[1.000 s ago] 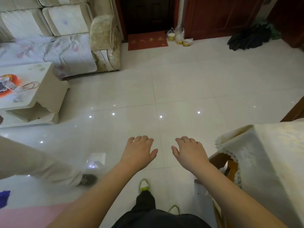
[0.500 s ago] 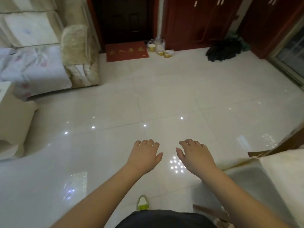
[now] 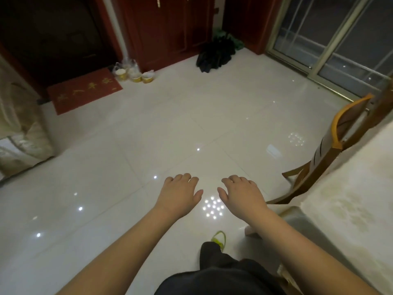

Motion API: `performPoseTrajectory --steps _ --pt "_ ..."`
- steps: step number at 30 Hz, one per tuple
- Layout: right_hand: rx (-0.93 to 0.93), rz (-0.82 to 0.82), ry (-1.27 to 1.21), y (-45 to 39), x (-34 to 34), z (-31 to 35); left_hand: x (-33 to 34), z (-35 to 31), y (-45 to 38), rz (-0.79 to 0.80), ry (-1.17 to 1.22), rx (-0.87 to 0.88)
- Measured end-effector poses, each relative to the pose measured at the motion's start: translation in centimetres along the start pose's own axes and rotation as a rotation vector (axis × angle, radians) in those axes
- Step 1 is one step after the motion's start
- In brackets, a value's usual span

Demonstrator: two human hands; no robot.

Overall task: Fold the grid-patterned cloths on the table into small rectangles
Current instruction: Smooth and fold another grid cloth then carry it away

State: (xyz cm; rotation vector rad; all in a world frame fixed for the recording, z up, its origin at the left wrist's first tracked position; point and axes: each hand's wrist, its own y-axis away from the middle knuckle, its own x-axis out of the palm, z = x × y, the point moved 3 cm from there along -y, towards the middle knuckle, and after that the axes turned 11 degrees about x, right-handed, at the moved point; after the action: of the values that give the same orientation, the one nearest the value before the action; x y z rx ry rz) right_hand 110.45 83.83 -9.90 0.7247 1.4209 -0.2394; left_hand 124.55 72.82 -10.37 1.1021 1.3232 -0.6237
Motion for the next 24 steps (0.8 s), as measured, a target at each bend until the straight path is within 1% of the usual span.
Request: performPoseTrajectory --steps 5,7,11,18,24 --pt "0.063 -0.027 -0.058 -6.8 -2.4 -3.4 -3.1 1.3 -8.9 0.045 -0.051 0.038" --pt "0.083 -0.044 -0.06 -9.4 -3.7 -4.9 -4.2 1.6 -11.8 0.025 -0.071 0.061" --pt "0.133 -0.02 -0.085 -14.0 -5.5 -7.3 -6.5 2.1 -16.5 -0.001 -0.057 0.107" --pt "0.219 0.006 -0.114 -22.4 -7.7 -7.3 -9.4 6.3 -26.3 0.012 -0.064 0.183" --pt "0.341 0.026 -0.146 -30.5 -10.5 -7.1 -11.9 10.8 -35.5 0.04 -0.079 0.282"
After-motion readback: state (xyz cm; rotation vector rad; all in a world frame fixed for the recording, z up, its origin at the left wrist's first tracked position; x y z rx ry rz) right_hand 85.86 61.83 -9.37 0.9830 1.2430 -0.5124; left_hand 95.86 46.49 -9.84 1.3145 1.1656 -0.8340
